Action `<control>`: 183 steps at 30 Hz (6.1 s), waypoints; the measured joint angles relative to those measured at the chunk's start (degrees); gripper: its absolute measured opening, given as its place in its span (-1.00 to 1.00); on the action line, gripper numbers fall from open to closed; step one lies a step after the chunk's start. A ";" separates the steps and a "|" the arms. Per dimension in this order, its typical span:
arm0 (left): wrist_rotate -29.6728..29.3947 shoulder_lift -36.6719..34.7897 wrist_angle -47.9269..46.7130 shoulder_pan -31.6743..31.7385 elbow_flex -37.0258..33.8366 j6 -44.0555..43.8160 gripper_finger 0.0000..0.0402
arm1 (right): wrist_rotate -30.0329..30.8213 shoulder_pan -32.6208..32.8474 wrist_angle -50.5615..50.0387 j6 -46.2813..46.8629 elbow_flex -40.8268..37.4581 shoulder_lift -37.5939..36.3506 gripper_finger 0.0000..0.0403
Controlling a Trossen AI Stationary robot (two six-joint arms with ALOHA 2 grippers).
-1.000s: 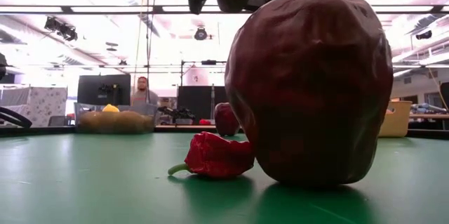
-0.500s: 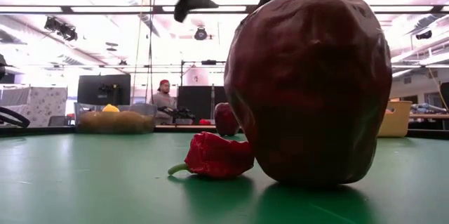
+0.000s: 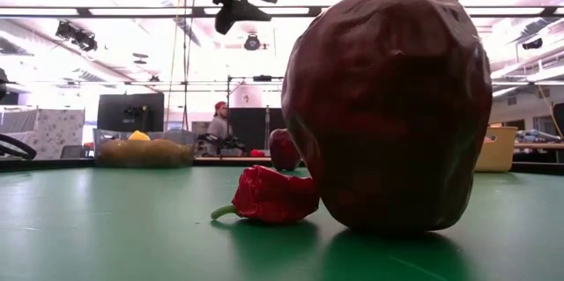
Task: Sort produce into baskets
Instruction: Put the center-left red apple into the yellow bin, then put the top red apple into the yellow bin
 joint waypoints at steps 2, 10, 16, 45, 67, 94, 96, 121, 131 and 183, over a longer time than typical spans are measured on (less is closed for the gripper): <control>0.00 0.11 -1.37 1.03 0.00 -0.16 0.02 | 5.29 -2.68 -3.48 -0.74 -0.01 -0.25 0.22; 0.64 3.31 -2.12 5.69 -3.58 1.17 0.02 | 4.76 -12.19 -9.68 -2.15 -0.08 1.83 0.32; 1.58 8.59 1.55 6.70 -4.44 2.56 0.02 | 10.27 -16.17 -14.85 -3.15 -0.07 2.72 0.47; 0.70 32.02 16.71 7.65 -2.29 7.41 0.92 | 1.85 -16.64 -9.82 -17.77 -0.07 0.87 0.77; -0.53 28.08 12.11 7.01 -1.35 4.49 0.52 | -13.54 -9.59 -4.69 -13.54 -0.07 0.87 0.68; 20.64 5.66 13.56 7.48 0.24 -7.99 0.53 | -18.65 14.84 49.31 -2.70 -0.06 0.87 0.62; 22.13 5.56 13.67 6.79 0.24 -9.03 0.53 | -15.14 15.75 48.91 0.12 -0.04 0.87 0.62; 21.57 4.50 15.96 0.47 0.22 -7.60 0.53 | -25.10 20.66 39.06 -5.08 -0.04 1.00 0.64; 20.77 6.98 19.18 -0.98 0.22 -9.15 0.54 | -28.02 20.58 38.10 -3.78 -0.11 1.30 0.48; 17.77 7.10 -1.57 11.69 -2.08 -3.89 0.22 | -25.47 -2.76 28.90 -0.10 -0.04 1.46 0.34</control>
